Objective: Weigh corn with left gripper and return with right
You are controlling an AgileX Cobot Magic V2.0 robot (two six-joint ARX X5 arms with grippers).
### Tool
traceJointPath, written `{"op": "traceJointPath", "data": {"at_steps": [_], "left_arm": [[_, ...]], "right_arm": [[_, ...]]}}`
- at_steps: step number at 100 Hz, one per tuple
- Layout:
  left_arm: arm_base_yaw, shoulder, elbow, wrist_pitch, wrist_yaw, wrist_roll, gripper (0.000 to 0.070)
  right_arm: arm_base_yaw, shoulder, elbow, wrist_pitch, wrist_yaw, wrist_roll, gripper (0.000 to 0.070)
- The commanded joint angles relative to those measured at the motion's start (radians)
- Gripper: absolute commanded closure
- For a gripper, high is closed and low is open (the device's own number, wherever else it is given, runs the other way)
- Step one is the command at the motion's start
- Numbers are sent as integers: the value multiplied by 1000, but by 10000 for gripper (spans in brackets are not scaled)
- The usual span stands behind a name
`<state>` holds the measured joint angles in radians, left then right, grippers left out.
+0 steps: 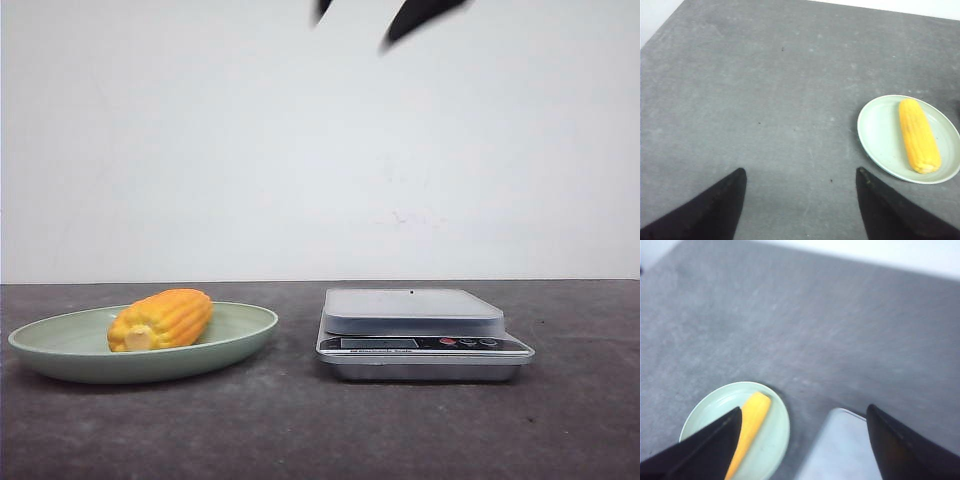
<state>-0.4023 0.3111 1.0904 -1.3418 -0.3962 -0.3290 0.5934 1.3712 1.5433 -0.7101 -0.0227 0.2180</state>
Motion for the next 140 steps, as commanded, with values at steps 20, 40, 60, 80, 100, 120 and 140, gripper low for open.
{"op": "traceJointPath", "data": {"at_steps": [20,40,60,80,100,120,140], "left_arm": [[-4,-1,11,106,57,3,307],[-4,-1,7,171,84,3,307],[-4,-1,-39,241,89,3,307],[-4,0,-145,397,144,8,667],[-4,3,-223,540,195,0,691],[-4,7,-222,568,195,0,689],[-4,7,-222,570,195,0,689]], "right_arm": [[-89,-402,12,-301,147,-76,198],[-90,-712,-92,-440,225,-2,198],[-90,-996,-341,-415,203,39,199],[-90,-1118,-538,-301,208,47,563],[-90,-1118,-623,-184,204,40,685],[-90,-1120,-629,-189,208,37,685],[-90,-1120,-629,-180,207,37,685]]}}
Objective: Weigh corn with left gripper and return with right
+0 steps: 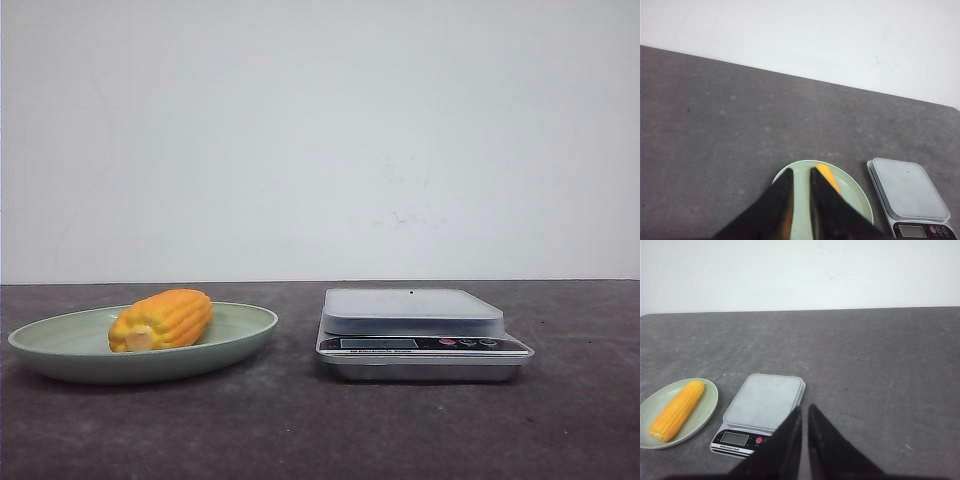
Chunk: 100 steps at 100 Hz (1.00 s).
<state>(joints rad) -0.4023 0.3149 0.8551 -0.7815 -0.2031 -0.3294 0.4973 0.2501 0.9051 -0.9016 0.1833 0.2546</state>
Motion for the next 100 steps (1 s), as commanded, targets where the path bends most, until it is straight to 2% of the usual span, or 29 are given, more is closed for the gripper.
{"op": "traceJointPath", "data": {"at_steps": [1,41,46,61,72,89,100], "left_arm": [[-4,3,13,10,2,0,689],[29,-18,10,12,-4,5,689],[60,-31,-3,26,-6,37,689],[171,-110,-156,185,6,111,689],[243,-202,-348,372,109,172,689],[315,-311,-624,602,207,178,689],[332,-310,-727,687,220,174,689]], "right_arm": [[6,1,10,11,1,0,685],[6,1,10,12,1,0,685],[6,1,10,11,1,0,685],[6,1,10,11,1,0,685],[6,1,10,11,1,0,685],[6,1,10,12,1,0,685],[6,1,10,11,1,0,685]]}}
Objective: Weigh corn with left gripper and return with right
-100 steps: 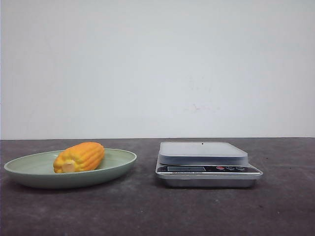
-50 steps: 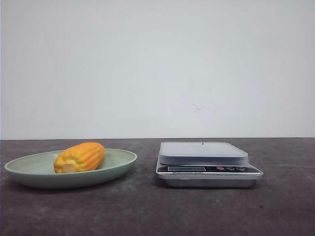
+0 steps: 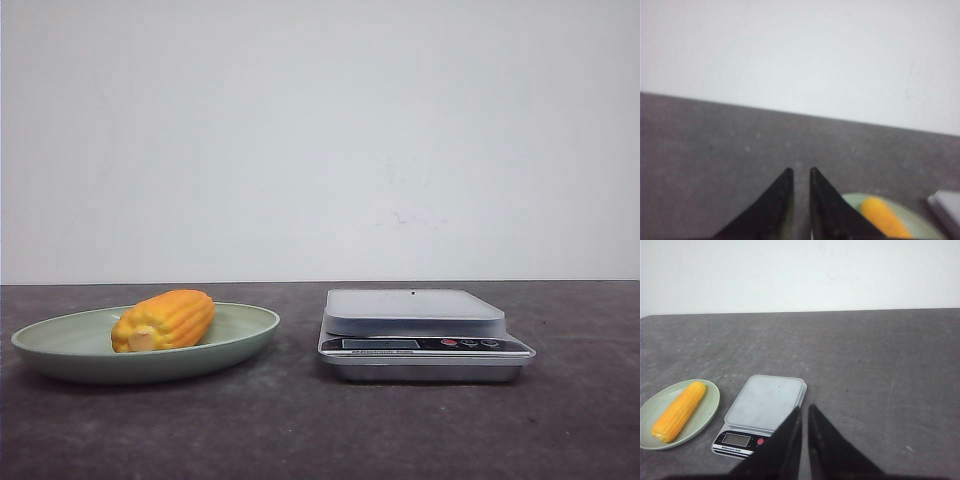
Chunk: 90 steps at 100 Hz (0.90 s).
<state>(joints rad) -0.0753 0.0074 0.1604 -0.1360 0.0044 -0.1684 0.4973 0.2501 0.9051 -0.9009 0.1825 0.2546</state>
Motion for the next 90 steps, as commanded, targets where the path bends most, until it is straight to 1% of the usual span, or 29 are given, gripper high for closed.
{"op": "traceJointPath", "data": {"at_steps": [1,15,23,36,48,55,90], "left_arm": [[6,-3,-39,47,13,11,689],[23,-4,-113,107,23,10,689],[28,-4,-144,121,23,10,689],[31,-4,-147,57,23,13,689],[31,-4,-147,-8,23,49,689],[31,-4,-147,-54,22,48,689],[31,-3,-145,-51,22,48,689]], "right_arm": [[6,1,10,11,2,0,685],[6,2,10,11,2,0,685],[6,1,10,11,2,0,685],[6,1,10,11,2,0,685],[6,1,10,11,2,0,685],[6,1,10,11,2,0,685],[6,2,10,11,2,0,685]]}}
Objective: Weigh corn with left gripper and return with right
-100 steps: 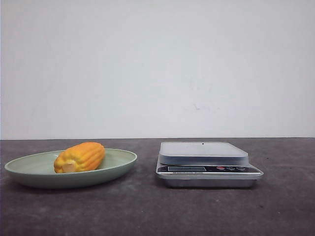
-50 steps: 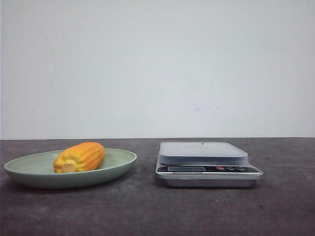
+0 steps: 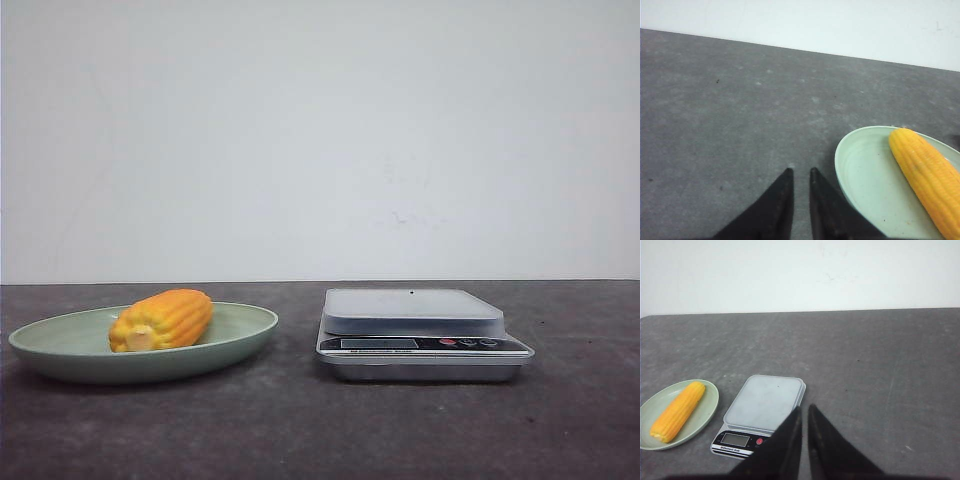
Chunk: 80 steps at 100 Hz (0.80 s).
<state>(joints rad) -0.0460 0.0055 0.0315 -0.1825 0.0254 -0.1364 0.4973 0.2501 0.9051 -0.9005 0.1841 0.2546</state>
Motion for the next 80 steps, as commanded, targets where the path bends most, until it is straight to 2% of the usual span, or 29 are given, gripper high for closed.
{"op": "traceJointPath", "data": {"at_steps": [1,33,42,50,56,65,80], "left_arm": [[2,-1,-16,-5,1,16,689],[2,-1,-16,-5,1,16,688],[2,-1,-16,-5,1,16,689],[2,-1,-16,-5,1,16,689],[2,-1,-16,-5,1,16,689],[2,-2,-16,-5,1,16,689],[2,-1,-16,-5,1,16,689]], "right_arm": [[6,2,10,11,0,0,685],[6,2,10,10,1,-3,685],[6,1,10,14,19,-86,685],[6,2,5,31,64,-111,685],[-18,-2,-18,73,87,-131,685],[-118,-31,-95,187,74,-164,685],[-295,-135,-327,421,70,-195,685]]}}
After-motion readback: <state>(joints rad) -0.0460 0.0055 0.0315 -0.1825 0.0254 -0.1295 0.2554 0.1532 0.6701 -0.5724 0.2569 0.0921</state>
